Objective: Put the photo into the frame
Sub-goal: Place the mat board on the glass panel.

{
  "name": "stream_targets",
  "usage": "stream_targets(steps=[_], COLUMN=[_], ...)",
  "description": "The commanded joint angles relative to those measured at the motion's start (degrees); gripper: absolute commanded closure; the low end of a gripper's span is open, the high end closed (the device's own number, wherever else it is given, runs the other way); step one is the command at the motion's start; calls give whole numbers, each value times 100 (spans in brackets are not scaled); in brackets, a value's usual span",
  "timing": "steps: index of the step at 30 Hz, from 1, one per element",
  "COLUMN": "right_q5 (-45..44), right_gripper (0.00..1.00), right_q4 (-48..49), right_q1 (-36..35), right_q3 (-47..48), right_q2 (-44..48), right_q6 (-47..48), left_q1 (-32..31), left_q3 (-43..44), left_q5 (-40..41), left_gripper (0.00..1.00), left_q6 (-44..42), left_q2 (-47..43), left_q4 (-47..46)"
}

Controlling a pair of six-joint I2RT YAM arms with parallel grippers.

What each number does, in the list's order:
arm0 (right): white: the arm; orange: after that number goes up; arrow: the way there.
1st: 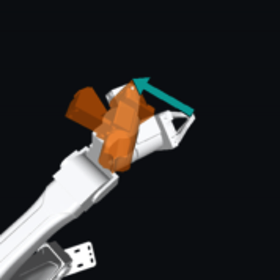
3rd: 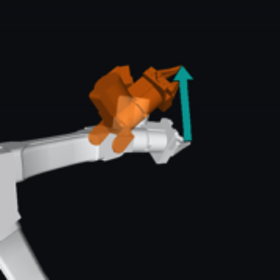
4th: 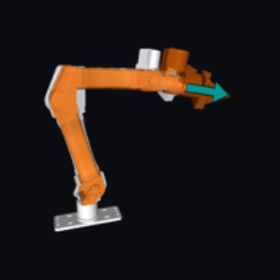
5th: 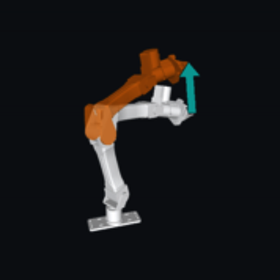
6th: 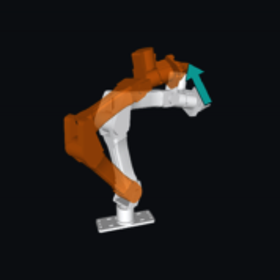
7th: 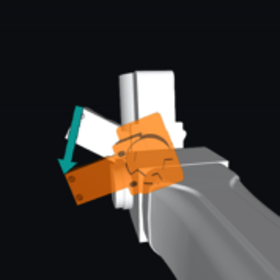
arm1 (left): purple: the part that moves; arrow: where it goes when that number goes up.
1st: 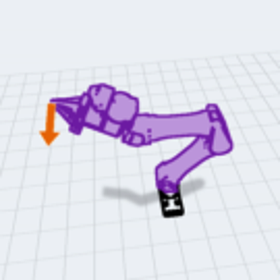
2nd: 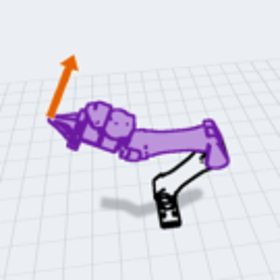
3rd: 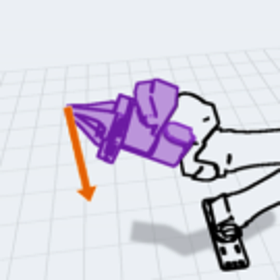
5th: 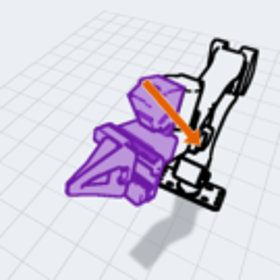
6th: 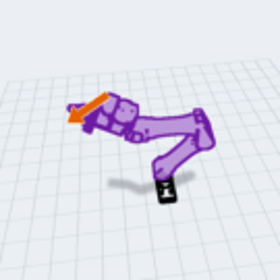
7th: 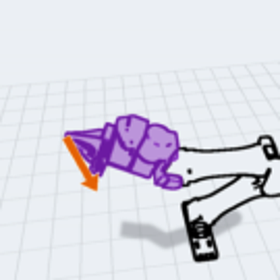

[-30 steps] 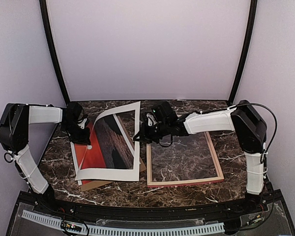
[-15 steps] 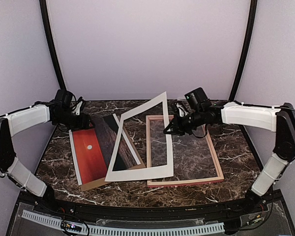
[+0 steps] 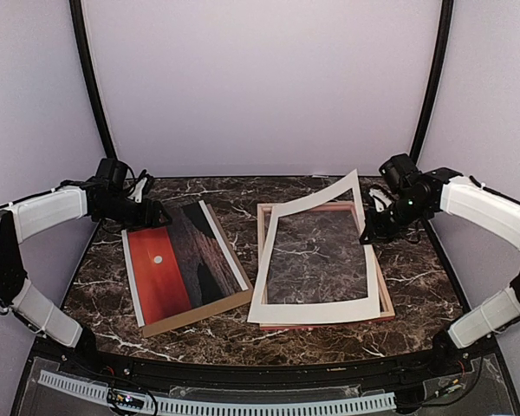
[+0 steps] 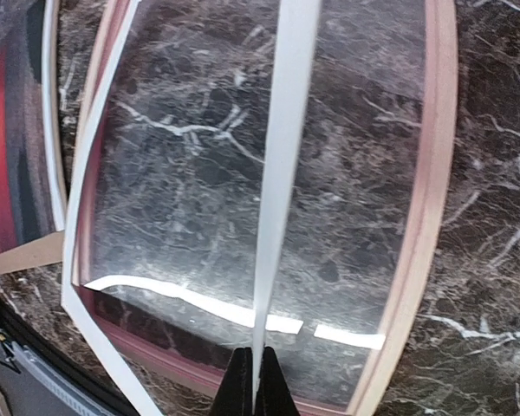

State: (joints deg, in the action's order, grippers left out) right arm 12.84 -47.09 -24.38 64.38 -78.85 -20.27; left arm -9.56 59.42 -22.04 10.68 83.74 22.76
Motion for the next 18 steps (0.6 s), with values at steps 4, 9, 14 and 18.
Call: stream_targets(steps=[4,9,14,18], right_q5=[-899,-750,-754,-864], right_gripper=[100,100,100,100], right_q4=[-739,-610,-511,-434], right_q1=[348,408,424,438], right_q3=[461,689,915,1054], right_q2=[-619,-1175,-1660,-1850], right_q6=[879,1240,1400,1444], left_q1=[-37,-41,-46,-66], left_q3=[-28,-48,-65,-70], left_q5=[-187,-167,-143,-128], left_gripper=[29,28,28,28], left_q6=[-69,-88,-79,-75], left_q2=[65,48,45,65], left_q4=[9,19,19,25])
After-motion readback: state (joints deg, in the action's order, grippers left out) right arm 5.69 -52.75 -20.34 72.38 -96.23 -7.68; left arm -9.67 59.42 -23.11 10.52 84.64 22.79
